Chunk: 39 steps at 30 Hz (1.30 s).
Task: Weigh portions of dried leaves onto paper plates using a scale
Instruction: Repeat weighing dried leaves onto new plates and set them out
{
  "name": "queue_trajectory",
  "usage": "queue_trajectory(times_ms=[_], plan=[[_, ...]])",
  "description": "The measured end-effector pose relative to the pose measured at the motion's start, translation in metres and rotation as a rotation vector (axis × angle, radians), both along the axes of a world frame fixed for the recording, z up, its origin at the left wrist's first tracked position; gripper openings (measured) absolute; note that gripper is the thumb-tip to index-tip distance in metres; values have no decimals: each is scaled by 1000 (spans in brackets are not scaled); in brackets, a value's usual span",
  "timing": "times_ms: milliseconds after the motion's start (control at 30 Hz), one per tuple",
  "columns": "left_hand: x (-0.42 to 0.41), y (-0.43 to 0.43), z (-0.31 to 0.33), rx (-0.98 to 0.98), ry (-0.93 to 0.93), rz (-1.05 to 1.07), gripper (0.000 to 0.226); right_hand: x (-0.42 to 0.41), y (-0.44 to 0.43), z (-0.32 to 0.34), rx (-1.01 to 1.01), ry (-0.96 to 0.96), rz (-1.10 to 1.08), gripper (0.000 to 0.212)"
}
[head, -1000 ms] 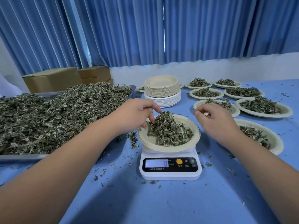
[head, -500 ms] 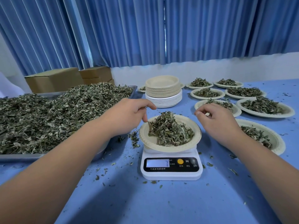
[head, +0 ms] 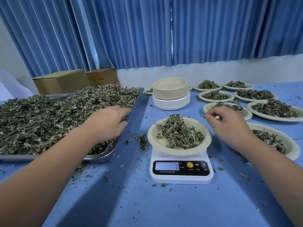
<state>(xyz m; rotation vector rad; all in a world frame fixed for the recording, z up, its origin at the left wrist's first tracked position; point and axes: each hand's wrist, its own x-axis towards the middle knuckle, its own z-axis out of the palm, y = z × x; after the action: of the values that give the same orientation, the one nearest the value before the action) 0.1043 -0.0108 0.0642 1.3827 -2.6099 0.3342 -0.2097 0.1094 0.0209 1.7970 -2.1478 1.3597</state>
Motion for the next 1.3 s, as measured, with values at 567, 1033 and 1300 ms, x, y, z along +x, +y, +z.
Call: queue_trajectory(times_ms=[567, 1033, 1300], plan=[[-40, 6, -26, 307, -258, -272, 25, 1, 0, 0, 17, -9, 3, 17], [-40, 12, -38, 238, -116, -229, 19, 2, 3, 1, 22, 5, -1, 17], [-11, 3, 10, 136, 217, -81, 13, 2, 4, 2, 29, 3, -7, 17]])
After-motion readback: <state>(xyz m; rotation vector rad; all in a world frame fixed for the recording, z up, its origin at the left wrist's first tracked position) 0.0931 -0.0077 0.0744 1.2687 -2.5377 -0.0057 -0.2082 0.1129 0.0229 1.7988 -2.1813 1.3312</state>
